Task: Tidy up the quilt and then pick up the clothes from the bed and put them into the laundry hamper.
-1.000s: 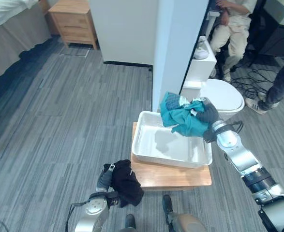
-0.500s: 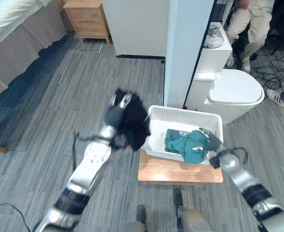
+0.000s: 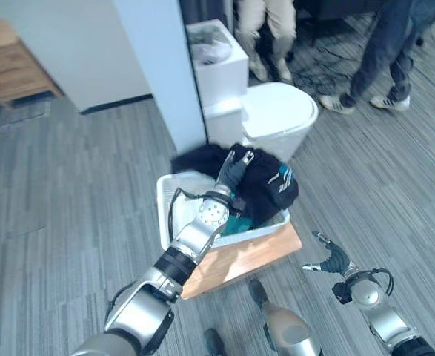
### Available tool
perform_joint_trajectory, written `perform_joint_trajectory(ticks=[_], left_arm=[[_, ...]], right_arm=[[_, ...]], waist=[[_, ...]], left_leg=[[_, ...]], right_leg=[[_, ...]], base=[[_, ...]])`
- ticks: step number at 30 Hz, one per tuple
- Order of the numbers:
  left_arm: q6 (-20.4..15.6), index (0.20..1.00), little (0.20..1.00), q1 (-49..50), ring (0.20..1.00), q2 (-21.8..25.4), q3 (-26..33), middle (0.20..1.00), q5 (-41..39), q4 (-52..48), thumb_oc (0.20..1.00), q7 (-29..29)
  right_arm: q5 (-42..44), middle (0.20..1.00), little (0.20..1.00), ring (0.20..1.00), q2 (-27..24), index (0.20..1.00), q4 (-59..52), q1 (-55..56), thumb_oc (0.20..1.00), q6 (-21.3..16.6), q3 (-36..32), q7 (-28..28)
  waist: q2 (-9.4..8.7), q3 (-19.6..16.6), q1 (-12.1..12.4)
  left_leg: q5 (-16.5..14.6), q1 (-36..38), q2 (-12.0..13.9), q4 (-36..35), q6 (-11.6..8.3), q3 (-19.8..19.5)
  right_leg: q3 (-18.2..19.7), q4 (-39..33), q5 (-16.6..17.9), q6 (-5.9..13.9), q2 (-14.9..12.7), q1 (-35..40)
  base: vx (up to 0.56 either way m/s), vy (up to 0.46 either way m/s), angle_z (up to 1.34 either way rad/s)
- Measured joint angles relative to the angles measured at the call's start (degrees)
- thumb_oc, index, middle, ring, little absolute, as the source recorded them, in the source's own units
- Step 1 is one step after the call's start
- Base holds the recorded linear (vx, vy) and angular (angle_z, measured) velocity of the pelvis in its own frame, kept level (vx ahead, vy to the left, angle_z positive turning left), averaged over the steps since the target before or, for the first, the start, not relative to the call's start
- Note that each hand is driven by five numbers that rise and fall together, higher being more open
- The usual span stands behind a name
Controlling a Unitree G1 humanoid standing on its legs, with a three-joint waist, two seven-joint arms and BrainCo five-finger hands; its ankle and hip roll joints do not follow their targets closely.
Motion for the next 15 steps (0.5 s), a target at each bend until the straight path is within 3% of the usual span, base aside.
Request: perform_joint_trajectory(ticks=[5, 6, 9, 13, 15], left_arm=[[0.0, 0.200, 0.200, 1.3, 0.200, -0.9, 0.0, 0.200, -0.1, 1.7, 0.200, 1.4], [-2.8, 1.000, 1.000, -0.1, 1.000, -2.8, 2.7, 1.000, -0.1, 9.9, 1.000, 4.2], [0.8, 1.000, 1.000, 0.6, 1.000, -3.6, 5.1, 1.000, -5.0, 18.9, 1.000, 6.7], [1.3, 1.000, 1.000, 4.2, 1.000, -2.9, 6.3, 1.000, -16.6, 16.8, 1.000, 6.1], [0.4, 1.000, 1.000, 6.9, 1.000, -1.0, 7.5, 1.000, -20.9, 9.6, 1.000, 5.7]], right_arm=[[0.0, 1.000, 1.000, 1.000, 0.5, 1.000, 1.2, 0.9, 1.000, -0.6, 0.9, -0.3], [0.0, 1.000, 1.000, 1.000, 1.5, 1.000, 7.2, -1.8, 1.000, -2.5, 2.5, -2.0], [0.0, 1.000, 1.000, 1.000, 3.4, 1.000, 13.2, -2.8, 1.000, -1.3, 5.9, -2.6], [0.0, 1.000, 1.000, 1.000, 3.3, 1.000, 14.7, 1.2, 1.000, -0.6, 5.8, -2.5], [0.0, 1.000, 1.000, 1.000, 3.4, 1.000, 16.5, 2.1, 1.000, -0.6, 5.1, -2.5]], waist=[[-0.27, 0.3, -0.4], [-0.08, -0.9, 0.9], [-0.37, 0.2, 0.4], [-0.15, 2.3, 0.2], [-0.17, 3.3, 0.9]], left_leg=[[0.0, -0.3, -0.2, 0.0, -0.05, 0.3], [0.0, -1.4, -0.3, 0.0, 0.06, 2.0], [-0.4, -3.5, -0.8, 0.0, 0.63, 3.3], [-0.3, -2.1, -0.4, 0.0, 0.17, 3.2], [-0.4, -0.2, 0.0, 0.0, 0.04, 2.3]], right_leg=[[0.3, -0.1, 0.1, 0.31, 0.1, -0.7], [1.7, -0.1, 0.1, 0.89, 0.1, -2.3], [1.5, 0.0, 0.2, 0.90, -0.5, -5.2], [0.7, 0.3, 1.0, 0.80, -0.3, -3.5], [-0.7, 0.3, 1.1, 0.45, -0.2, -1.2]], base=[[-0.10, 0.014, -0.08], [-0.03, -0.002, -0.43], [0.01, 0.040, -0.33], [0.01, 0.009, 0.01], [0.03, 0.000, 0.26]])
